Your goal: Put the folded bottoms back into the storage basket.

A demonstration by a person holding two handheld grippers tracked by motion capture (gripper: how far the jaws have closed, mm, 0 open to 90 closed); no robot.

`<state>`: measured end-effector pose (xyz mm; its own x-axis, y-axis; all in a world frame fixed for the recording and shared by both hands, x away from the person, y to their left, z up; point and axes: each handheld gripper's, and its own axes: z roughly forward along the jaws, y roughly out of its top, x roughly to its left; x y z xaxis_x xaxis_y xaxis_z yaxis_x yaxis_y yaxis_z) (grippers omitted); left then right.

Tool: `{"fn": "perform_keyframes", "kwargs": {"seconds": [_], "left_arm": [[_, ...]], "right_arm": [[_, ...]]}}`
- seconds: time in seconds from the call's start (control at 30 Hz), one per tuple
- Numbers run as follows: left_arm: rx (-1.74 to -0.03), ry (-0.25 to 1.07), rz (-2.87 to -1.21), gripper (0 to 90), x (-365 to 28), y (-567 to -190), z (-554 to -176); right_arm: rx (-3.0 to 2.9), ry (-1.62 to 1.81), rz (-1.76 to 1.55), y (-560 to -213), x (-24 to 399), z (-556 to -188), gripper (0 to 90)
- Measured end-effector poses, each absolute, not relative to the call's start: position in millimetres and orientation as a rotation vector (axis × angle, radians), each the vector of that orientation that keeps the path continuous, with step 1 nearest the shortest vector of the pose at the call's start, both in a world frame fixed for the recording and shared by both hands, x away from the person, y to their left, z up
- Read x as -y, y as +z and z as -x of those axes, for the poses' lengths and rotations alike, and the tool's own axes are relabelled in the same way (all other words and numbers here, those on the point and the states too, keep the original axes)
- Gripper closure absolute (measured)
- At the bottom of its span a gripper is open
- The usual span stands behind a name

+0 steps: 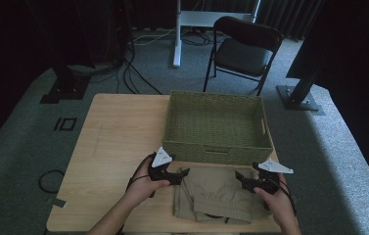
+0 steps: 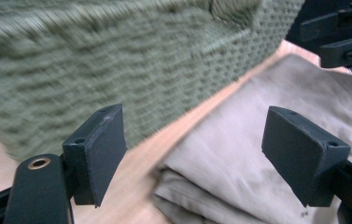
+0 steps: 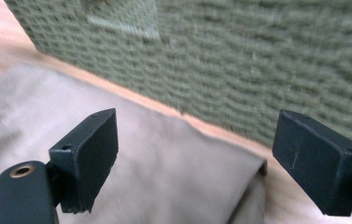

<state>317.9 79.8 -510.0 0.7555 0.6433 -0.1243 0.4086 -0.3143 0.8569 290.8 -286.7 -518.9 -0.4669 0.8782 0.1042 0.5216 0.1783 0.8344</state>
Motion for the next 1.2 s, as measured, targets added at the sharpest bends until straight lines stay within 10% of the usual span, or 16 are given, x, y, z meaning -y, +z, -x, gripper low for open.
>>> {"fn": "perform_keyframes", "kwargs": {"seconds": [1.2], "left_arm": [[-0.879, 0.163, -2.097, 19.3, -54, -552, -321]], "right_arm": [[-2.181, 1.021, -1.404, -554, 288, -295, 16.5]]}}
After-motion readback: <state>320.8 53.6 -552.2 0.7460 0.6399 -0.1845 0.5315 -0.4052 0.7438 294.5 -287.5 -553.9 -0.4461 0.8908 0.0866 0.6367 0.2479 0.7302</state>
